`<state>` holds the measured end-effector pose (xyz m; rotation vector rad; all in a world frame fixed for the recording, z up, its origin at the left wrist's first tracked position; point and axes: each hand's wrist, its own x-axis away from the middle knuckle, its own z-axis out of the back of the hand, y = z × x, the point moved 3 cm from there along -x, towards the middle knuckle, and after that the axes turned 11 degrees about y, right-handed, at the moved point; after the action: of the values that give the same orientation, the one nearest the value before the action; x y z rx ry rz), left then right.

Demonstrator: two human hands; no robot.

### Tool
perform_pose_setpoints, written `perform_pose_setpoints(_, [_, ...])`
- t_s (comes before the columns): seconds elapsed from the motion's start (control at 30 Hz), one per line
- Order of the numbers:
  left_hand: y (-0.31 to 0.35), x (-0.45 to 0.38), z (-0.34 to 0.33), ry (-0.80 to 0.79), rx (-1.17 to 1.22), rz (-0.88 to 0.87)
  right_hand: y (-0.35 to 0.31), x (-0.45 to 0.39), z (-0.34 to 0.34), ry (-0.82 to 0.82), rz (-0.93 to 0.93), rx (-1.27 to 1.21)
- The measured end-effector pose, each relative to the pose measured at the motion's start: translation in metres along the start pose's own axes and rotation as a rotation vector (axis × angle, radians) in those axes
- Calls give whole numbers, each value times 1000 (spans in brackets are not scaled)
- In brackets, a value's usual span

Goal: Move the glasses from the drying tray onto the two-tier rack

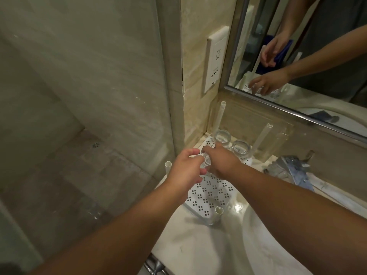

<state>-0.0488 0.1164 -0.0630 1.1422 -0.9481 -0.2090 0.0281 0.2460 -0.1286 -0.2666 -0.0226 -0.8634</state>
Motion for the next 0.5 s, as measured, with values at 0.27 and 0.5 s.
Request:
perform_pose_setpoints(0.27, [-13,7,3,38,189,180,-3,26,34,109,18,-57])
perform_pose_setpoints(0.5, [-9,26,-2,112,135,145,-32,49,109,223,65,-64])
